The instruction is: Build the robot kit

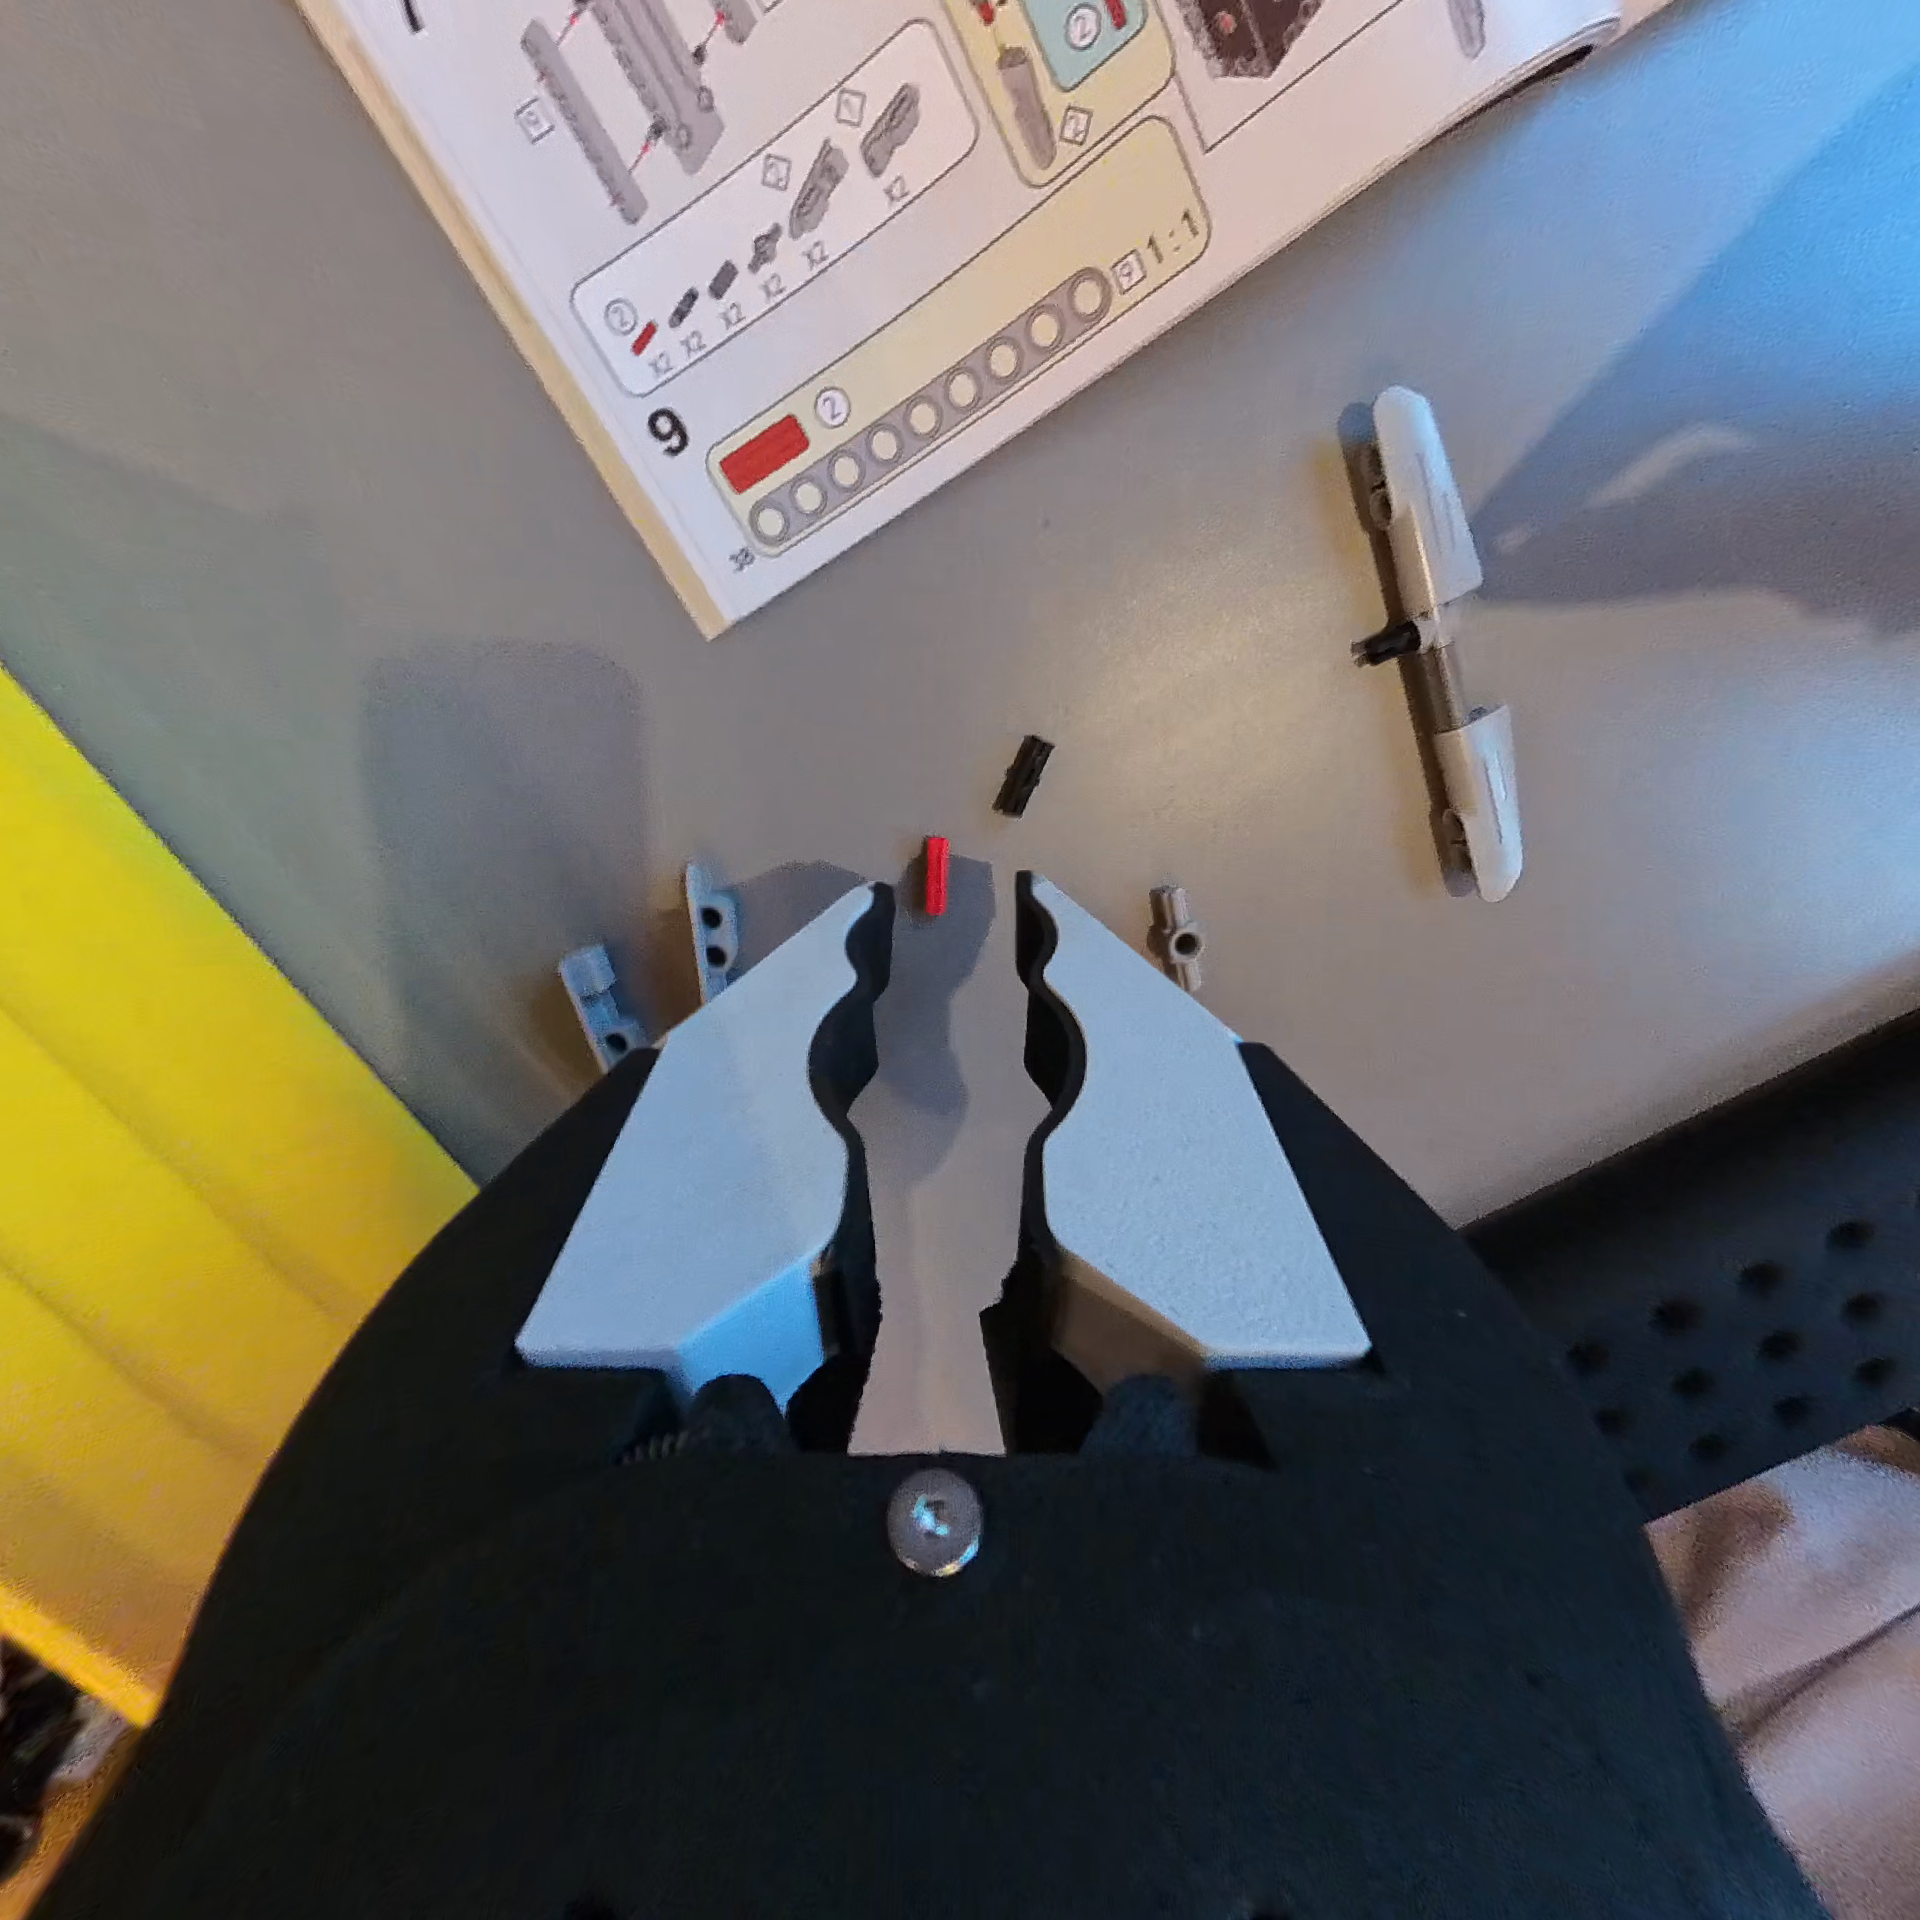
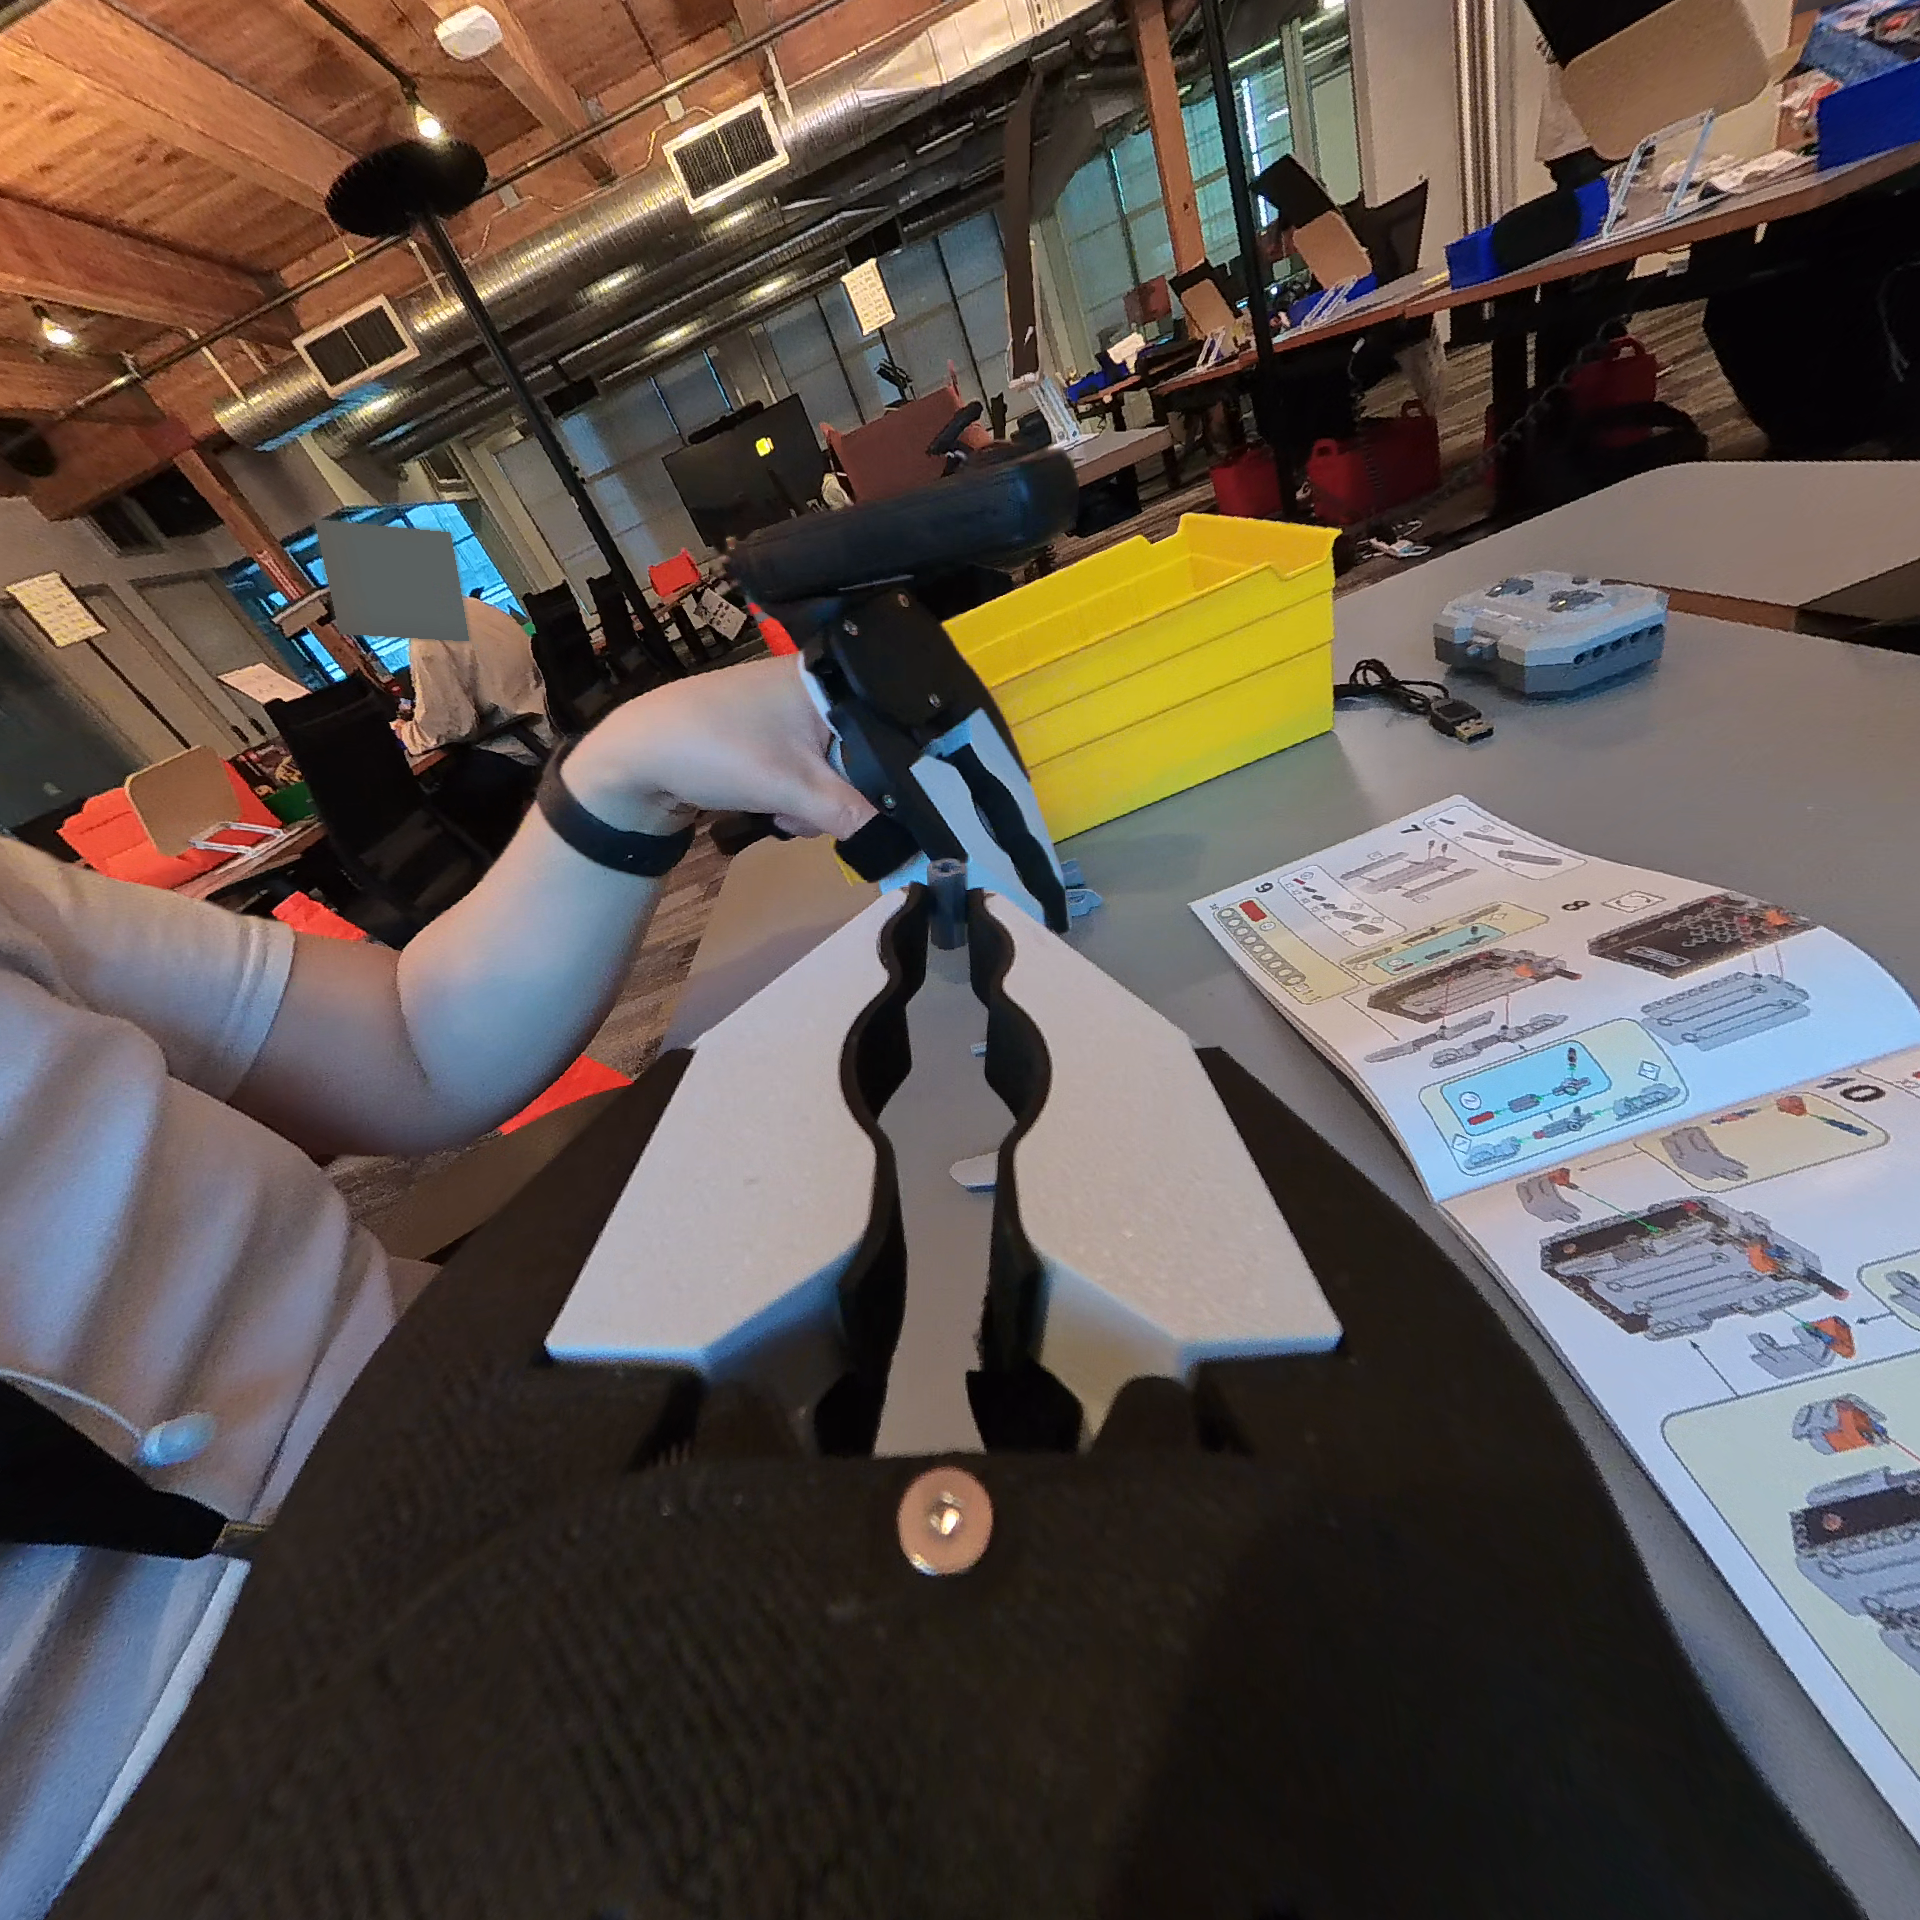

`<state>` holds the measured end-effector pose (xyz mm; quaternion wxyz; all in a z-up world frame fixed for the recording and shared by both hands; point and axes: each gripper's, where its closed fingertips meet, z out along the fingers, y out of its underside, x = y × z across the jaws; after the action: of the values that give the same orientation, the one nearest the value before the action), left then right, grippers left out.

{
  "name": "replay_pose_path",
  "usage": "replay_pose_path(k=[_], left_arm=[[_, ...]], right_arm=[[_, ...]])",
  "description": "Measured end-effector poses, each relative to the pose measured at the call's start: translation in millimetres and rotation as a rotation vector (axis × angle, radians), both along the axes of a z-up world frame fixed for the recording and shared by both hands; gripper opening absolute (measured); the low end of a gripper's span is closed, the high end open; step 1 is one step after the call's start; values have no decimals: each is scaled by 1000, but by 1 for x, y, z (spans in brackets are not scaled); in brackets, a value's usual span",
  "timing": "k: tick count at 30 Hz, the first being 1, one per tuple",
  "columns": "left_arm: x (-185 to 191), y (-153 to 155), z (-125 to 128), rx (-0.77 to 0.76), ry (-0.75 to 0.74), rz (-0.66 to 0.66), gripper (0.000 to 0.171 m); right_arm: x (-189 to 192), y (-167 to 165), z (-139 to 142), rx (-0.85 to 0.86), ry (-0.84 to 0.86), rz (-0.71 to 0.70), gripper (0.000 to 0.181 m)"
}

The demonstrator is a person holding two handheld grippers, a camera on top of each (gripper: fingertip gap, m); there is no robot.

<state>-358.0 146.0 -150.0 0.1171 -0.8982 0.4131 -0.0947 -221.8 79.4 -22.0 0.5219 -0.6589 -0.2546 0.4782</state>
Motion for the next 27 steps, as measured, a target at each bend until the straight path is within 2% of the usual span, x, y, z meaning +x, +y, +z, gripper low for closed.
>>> replay_pose_path(k=[4,16,23,27], left_arm=[[-2,4,-6,-12,60,-17,18],[-2,3,-13,-31,102,-42,16],[-3,3,-15,-38,95,-37,2],[-3,1,-11,-33,65,-34,1]], right_arm=[[3,0,2,6,3,-3,5],[1,-3,5,11,-2,9,6],[0,-3,2,6,-12,13,6],[1,-3,2,9,-13,8,5]])
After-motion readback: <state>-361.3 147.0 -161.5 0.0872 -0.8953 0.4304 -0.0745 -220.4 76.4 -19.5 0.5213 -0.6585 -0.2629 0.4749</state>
